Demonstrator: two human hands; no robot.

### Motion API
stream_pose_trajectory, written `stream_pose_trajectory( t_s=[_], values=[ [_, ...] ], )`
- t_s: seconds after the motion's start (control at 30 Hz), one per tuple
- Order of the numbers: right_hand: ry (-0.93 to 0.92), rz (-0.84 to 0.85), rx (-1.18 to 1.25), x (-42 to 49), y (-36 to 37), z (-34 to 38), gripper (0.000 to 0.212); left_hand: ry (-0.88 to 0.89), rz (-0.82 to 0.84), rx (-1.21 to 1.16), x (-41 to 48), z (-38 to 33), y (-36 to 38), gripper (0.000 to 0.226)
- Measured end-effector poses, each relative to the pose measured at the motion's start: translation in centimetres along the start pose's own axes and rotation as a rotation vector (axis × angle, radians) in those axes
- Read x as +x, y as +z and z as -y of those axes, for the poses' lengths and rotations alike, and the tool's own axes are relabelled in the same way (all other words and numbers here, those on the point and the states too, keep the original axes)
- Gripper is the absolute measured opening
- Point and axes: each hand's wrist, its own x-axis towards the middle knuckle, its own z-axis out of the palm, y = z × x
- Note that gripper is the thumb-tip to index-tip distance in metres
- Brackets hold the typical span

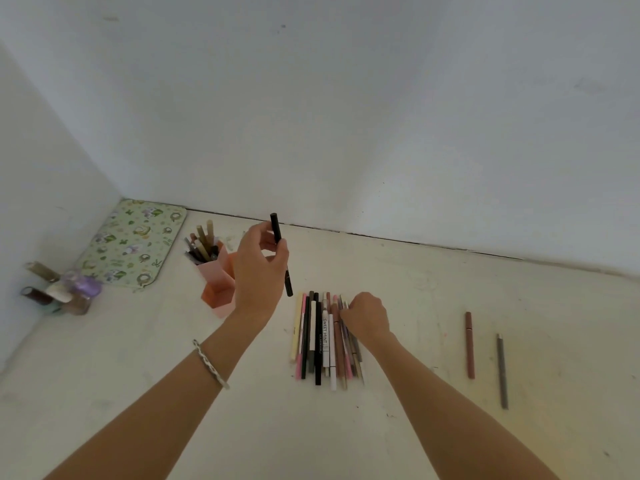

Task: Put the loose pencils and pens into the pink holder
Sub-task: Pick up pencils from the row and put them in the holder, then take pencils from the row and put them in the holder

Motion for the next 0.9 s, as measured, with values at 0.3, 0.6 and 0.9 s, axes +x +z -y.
stream_pose_trajectory(
  t_s=[0.3, 0.6, 0.9],
  values=[
    [-0.304, -0.323, 0.604, -0.4, -4.9, 8.4, 0.032, 0.11, -0.337, 0.041, 6.4, 0.0, -9.1, 0.049],
    [-0.577, -0.422, 0.87, -3.8, -2.2, 17.2, 0.019, 0.184, -0.114, 0.569, 3.8, 6.5, -10.4, 0.024],
    [-0.858, -0.318, 0.476, -4.6, 1.7, 21.0, 0.018, 0.145, -0.241, 0.304, 4.5, 5.2, -13.4, 0.03]
  ],
)
